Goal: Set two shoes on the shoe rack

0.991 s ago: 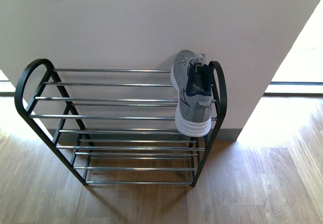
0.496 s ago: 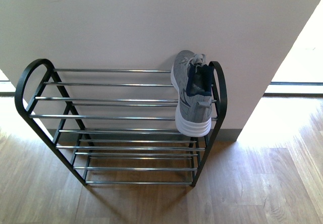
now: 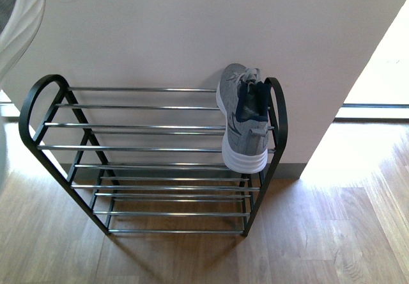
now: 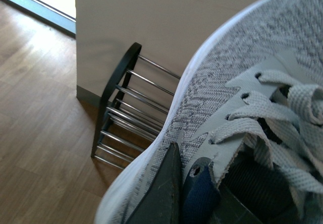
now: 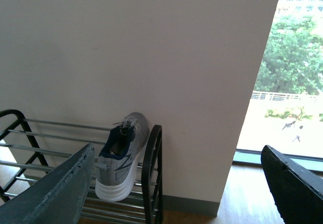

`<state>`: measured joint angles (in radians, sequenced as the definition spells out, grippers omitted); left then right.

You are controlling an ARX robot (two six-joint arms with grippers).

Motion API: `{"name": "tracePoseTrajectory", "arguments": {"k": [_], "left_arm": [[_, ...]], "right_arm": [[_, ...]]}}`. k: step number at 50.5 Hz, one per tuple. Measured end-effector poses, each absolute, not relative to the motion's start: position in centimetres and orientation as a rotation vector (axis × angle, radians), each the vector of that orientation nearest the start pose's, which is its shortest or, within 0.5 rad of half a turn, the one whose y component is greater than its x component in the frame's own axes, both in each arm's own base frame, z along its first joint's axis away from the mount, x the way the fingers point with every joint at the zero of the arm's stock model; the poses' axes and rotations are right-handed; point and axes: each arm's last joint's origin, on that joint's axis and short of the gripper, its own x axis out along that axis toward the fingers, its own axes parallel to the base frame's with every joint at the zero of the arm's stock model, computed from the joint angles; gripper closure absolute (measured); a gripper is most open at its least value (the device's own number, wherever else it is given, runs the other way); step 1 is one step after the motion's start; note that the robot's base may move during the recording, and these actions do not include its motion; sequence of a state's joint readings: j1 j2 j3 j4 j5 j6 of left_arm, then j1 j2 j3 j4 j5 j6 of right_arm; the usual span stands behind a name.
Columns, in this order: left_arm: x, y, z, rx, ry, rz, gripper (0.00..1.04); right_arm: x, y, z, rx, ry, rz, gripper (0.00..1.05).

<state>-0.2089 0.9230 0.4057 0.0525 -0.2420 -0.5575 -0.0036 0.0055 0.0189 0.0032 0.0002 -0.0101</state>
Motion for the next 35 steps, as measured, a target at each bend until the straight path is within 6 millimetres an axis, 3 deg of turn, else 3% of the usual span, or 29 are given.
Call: {"name": "tracePoseTrajectory", "arguments": {"k": [7, 17, 25, 35], "left_arm": [[22.1, -4.1, 19.2, -0.484, 0.490, 0.130, 1.03], [28.0, -5.7, 14.9, -0.550, 0.645, 0.189, 1.03], [31.8, -7.7, 13.3, -0.553, 0.722, 0.133, 1.03], [34.6, -9.7, 11.8, -0.557, 0.788, 0.048, 1.03]], "right_arm": [[9.7, 0.0, 17.0, -0.010, -0.017, -0.004, 0.09], [9.7, 0.0, 17.0, -0.010, -0.017, -0.004, 0.09], [9.7, 0.0, 17.0, -0.010, -0.017, -0.004, 0.09], [9.7, 0.0, 17.0, -0.010, -0.017, -0.004, 0.09]]}}
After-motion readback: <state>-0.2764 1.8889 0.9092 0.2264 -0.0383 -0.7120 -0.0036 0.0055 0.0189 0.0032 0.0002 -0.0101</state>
